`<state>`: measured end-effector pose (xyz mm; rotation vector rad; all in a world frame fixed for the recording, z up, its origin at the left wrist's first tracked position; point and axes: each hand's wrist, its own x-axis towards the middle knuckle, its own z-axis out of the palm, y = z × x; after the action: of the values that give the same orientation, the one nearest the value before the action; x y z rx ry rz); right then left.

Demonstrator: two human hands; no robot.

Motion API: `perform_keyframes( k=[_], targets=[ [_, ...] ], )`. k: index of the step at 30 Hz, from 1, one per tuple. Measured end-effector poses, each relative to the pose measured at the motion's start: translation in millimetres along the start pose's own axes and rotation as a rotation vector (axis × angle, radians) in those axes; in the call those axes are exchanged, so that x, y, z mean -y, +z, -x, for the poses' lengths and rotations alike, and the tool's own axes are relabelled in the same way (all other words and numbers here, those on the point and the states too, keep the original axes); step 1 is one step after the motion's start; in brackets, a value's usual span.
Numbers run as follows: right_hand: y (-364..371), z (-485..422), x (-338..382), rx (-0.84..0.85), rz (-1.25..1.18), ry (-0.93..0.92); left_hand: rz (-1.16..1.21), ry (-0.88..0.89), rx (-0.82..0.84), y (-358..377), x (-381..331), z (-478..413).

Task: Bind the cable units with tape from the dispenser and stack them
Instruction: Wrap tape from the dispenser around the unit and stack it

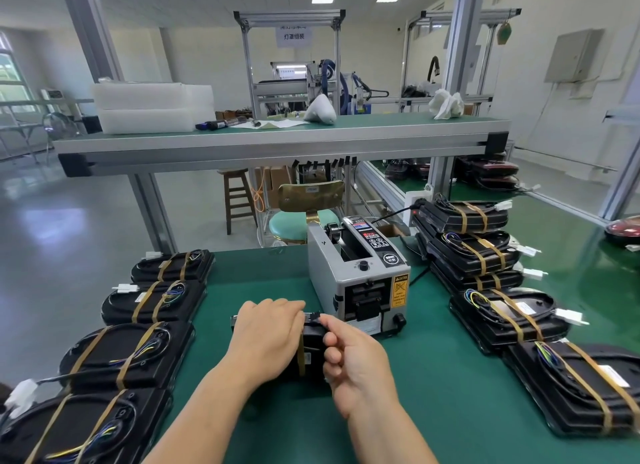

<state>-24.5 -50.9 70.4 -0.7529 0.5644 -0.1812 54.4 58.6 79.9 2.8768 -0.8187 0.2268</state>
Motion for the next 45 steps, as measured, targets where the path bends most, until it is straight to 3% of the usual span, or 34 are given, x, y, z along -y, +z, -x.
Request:
perform_keyframes(
  k=[22, 33, 45],
  targets=[
    [1, -2, -8, 0.003, 0.084, -0.090, 0.017, -0.043, -0.018, -2, -7, 0],
    [-45, -38, 30, -0.244, 0.169, -0.367, 0.020, -0.084, -0.048, 0, -10, -1],
    [-41, -71, 56, -0.285, 0.237, -0.268, -0.087, -0.082, -0.066, 3, -14, -3]
  ],
)
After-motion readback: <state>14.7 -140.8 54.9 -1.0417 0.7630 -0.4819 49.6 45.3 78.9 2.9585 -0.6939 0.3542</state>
